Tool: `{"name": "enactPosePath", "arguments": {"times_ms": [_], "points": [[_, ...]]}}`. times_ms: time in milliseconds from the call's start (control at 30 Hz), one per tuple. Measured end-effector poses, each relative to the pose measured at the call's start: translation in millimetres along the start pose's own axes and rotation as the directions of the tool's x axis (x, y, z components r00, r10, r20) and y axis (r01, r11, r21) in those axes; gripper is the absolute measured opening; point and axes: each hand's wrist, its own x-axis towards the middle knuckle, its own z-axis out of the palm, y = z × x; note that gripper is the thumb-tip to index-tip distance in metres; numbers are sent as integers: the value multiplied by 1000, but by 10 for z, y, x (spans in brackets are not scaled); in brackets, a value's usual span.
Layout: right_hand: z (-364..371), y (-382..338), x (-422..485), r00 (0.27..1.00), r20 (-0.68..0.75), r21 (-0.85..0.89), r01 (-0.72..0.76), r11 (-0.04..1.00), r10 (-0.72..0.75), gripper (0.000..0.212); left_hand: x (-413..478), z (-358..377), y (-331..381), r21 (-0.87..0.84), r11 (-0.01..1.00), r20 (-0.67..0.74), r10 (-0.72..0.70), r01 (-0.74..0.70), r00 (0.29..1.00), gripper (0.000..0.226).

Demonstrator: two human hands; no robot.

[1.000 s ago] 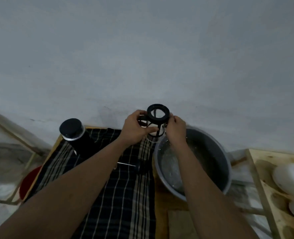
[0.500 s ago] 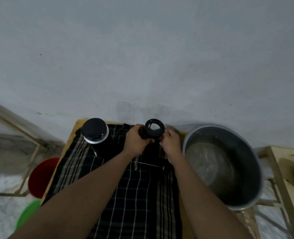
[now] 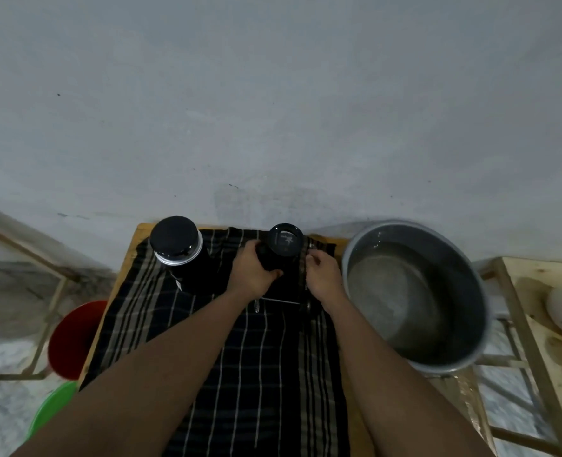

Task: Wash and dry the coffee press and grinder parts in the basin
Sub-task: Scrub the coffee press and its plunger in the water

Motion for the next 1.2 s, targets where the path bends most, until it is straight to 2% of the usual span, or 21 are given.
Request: {"name": "enactPosePath", "arguments": {"times_ms": [67,133,267,367,433,600,700,800,900,1067,1167,1200], "points": [[-62,75,-162,998,50,-201,-14,979,25,33,-96,13,-91,114,989,37,-98,93,995,72],[-63,194,-301,991,110,-298,-42,954,77,31,-210,29,-205,204,964,85,-193,173,977,58],[-2,382,-456,977,146,-286,-106,952,152,45,-357,30,-326,220,949,128,-259,228,957,26],[-2,383,-541,988,115,-277,-65,959,100,34,-430,14,-295,196,952,128,-264,237,956,14],[-60,307,-611,997,73,-254,-18,967,38,24,-516,-4,-219,157,959,76,-248,234,966,18],[-282,88,-844,989,-69,-212,116,970,-133,26,-761,-75,124,5,978,-71,-208,209,976,23],[-451,28,-887,969,-166,-195,152,969,-185,37,-827,-34,352,-61,982,-90,-185,180,979,23],[-740,-2,-872,947,-249,-156,167,974,-202,32,-853,97,623,-111,986,-81,-131,122,988,21],[-1118,84,-799,942,-289,-61,161,985,-172,16,-840,304,960,-88,996,-25,-18,16,1000,21],[-1663,480,-672,929,-369,97,50,994,-11,13,-838,844,1461,-27,986,62,167,-166,984,21],[-1810,770,-545,936,-346,90,-36,995,65,6,-758,1211,1578,96,983,162,139,-156,977,35],[-1831,842,-502,944,-319,74,-58,996,79,7,-727,1302,1568,139,981,200,105,-134,974,33]]}}
